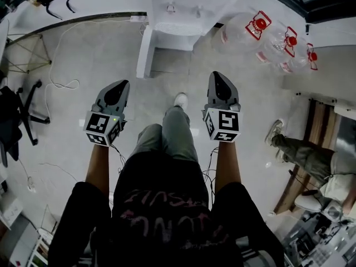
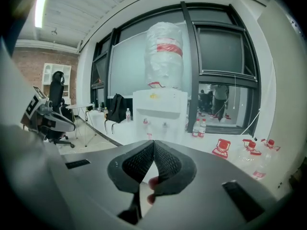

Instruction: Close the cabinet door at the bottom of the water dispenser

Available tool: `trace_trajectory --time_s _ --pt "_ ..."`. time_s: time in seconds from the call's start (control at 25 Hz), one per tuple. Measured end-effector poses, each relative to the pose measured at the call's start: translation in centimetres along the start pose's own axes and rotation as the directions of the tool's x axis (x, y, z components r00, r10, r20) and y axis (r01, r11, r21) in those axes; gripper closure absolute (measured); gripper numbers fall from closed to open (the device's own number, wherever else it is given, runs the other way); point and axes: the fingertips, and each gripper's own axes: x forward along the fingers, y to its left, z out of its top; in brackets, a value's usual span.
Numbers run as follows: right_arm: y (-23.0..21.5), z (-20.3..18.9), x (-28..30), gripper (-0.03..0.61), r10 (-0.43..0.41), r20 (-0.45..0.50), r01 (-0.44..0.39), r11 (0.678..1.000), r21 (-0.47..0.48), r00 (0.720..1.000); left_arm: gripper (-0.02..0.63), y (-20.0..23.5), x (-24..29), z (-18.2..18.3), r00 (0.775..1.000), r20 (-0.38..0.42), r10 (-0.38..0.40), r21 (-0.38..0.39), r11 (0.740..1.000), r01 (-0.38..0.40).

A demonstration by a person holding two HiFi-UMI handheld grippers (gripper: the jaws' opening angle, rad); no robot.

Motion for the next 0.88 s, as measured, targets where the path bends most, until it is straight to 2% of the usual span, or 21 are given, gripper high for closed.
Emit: trace_trajectory --time_s 0.28,0.6,0.88 --pt "-1.1 -5.7 5.1 0.565 0.017 -0.012 -0.017 1.0 -0.006 1.0 0.598 2.8 4.3 -6.5 0.999 -0.008 0.034 -0.057 0.998 -0.035" --pt "-2.6 -13.5 10.6 0.565 0.029 0.01 -0.029 0.999 -0.023 1.0 0.598 5.3 9.9 -13.6 0.998 0.013 0.064 -0.034 0.997 -0.064" --pt "-3.2 -21.1 13.5 0.565 0.027 0.03 -0.026 0.999 -0.039 0.999 0.598 7.3 12.7 -20.6 0.994 0.057 0.091 -0.019 0.996 -0.09"
